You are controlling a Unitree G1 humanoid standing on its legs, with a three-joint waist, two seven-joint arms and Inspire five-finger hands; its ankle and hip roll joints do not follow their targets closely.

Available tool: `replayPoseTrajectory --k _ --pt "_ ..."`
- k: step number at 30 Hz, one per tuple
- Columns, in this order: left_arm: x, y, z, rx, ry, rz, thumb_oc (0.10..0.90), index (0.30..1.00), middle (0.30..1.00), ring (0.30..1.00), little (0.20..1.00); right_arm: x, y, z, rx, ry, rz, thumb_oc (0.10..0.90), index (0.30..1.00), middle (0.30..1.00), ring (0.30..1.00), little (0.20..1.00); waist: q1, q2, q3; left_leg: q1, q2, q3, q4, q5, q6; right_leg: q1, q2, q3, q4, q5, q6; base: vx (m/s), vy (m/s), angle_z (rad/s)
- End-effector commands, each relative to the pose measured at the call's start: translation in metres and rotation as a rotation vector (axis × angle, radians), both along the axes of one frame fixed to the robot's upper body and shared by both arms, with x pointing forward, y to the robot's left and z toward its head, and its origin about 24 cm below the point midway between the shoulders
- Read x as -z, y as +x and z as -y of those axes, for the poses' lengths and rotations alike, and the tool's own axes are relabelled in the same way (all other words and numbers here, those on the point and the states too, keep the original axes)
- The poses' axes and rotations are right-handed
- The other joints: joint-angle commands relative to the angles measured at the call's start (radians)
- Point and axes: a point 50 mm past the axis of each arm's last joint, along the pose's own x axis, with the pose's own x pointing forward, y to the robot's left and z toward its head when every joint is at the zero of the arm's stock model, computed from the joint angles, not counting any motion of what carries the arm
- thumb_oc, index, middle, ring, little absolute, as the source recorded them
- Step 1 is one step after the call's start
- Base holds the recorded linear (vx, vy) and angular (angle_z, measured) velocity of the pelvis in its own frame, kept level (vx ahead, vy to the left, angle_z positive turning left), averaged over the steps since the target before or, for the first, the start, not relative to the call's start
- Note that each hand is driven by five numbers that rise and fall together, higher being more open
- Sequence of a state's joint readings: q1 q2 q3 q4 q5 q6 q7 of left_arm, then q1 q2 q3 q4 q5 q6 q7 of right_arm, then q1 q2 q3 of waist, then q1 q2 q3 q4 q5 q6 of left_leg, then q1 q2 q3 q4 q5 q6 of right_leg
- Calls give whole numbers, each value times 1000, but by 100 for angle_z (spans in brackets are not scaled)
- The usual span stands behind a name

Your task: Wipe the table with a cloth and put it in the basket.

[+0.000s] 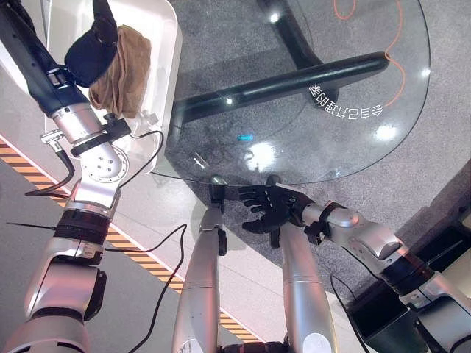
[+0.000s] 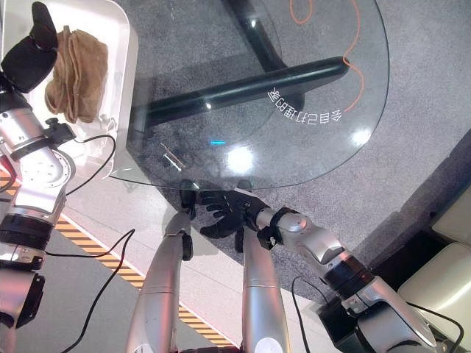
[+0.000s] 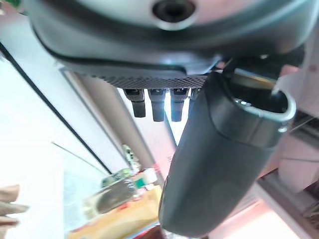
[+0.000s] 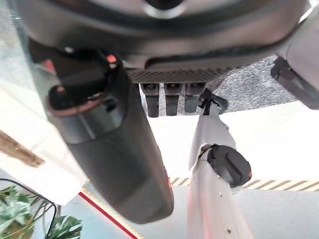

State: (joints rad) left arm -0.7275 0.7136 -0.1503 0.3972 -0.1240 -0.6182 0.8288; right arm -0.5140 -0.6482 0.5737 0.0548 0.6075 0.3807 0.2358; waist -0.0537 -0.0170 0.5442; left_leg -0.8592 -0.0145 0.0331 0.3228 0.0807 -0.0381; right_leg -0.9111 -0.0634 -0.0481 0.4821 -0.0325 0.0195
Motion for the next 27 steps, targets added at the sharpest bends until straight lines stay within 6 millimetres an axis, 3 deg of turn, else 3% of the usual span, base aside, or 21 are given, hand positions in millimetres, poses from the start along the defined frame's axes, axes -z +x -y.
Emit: replayPoseTrajectory --k 1,4,6,7,8,9,10,11,12,16,17,19,23,27 --pt "-8 -17 -7 127 -56 93 800 900 900 900 900 -1 -22 -23 -81 105 62 800 900 900 900 900 30 9 -24 91 -80 8 -1 -74 30 107 63 -12 -114 12 11 -81 -136 0" --pt "42 -13 -1 259 -97 -142 800 900 900 900 900 15 -23 -15 -17 55 86 800 900 900 900 900 41 1 -24 155 -87 -8 -29 -70 25 177 63 -24 -134 9 15 -89 -144 -2" --pt "98 -18 18 365 -167 -367 800 900 900 900 900 27 -29 -3 9 36 74 800 900 900 900 900 54 -9 -24 222 -89 -22 -53 -63 23 253 62 -37 -159 9 17 -96 -169 0" --pt "106 -19 21 383 -174 -411 800 900 900 900 900 29 -30 -1 13 37 70 800 900 900 900 900 57 -11 -24 233 -90 -25 -56 -62 23 265 62 -39 -163 8 18 -92 -188 5" --pt "128 -26 31 414 -185 -498 800 900 900 900 900 35 -32 5 26 45 54 800 900 900 900 900 65 -15 -24 271 -90 -33 -71 -58 23 309 61 -47 -176 7 18 -73 -147 8" --pt "134 -27 32 425 -196 -525 800 900 900 900 900 36 -33 7 32 45 49 800 900 900 900 900 67 -16 -24 281 -89 -36 -75 -57 23 321 61 -50 -181 6 18 -118 -225 8" --pt "161 -32 32 470 -307 -640 800 900 900 900 900 43 -34 16 63 42 30 800 900 900 900 900 78 -18 -24 331 -87 -44 -93 -53 19 377 61 -59 -193 -1 16 -85 -160 4" --pt "166 -33 32 469 -328 -659 800 900 900 900 900 45 -34 17 70 43 25 800 900 900 900 900 79 -18 -24 341 -87 -46 -96 -53 19 388 61 -61 -195 -3 16 -112 -233 3" --pt "188 -36 30 465 -366 -751 800 900 900 900 900 54 -34 26 108 43 -5 800 900 900 900 900 86 -21 -24 390 -84 -54 -107 -54 16 443 55 -72 -206 -9 16 -80 -186 3" --pt "224 -48 34 511 -389 -923 800 900 900 900 900 75 -39 37 204 47 -67 800 900 900 900 900 107 -25 -27 502 -81 -68 -147 -54 13 568 44 -94 -242 -13 19 -64 -138 8" --pt "225 -48 34 511 -389 -923 800 900 900 900 900 75 -39 37 204 48 -67 800 900 900 900 900 107 -25 -25 505 -81 -68 -148 -54 13 571 44 -94 -243 -13 19 -53 -146 14" --pt "259 -63 36 515 -418 -1074 800 900 900 900 900 99 -51 44 301 45 -149 800 900 900 900 900 112 -28 -78 564 -76 -79 -185 -56 11 643 41 -107 -282 -13 20 -27 -141 6" --pt "291 -82 36 496 -383 -1241 800 900 900 900 900 132 -70 52 450 70 -273 800 900 900 900 900 104 -32 -149 652 -65 -86 -222 -64 4 748 41 -115 -337 -13 15 27 -79 8" --pt "326 -102 38 510 -464 -1427 800 900 900 900 900 160 -91 58 546 15 -371 800 900 900 900 900 89 -33 -212 717 -55 -81 -248 -70 3 813 44 -106 -373 -9 16 55 -2 6"
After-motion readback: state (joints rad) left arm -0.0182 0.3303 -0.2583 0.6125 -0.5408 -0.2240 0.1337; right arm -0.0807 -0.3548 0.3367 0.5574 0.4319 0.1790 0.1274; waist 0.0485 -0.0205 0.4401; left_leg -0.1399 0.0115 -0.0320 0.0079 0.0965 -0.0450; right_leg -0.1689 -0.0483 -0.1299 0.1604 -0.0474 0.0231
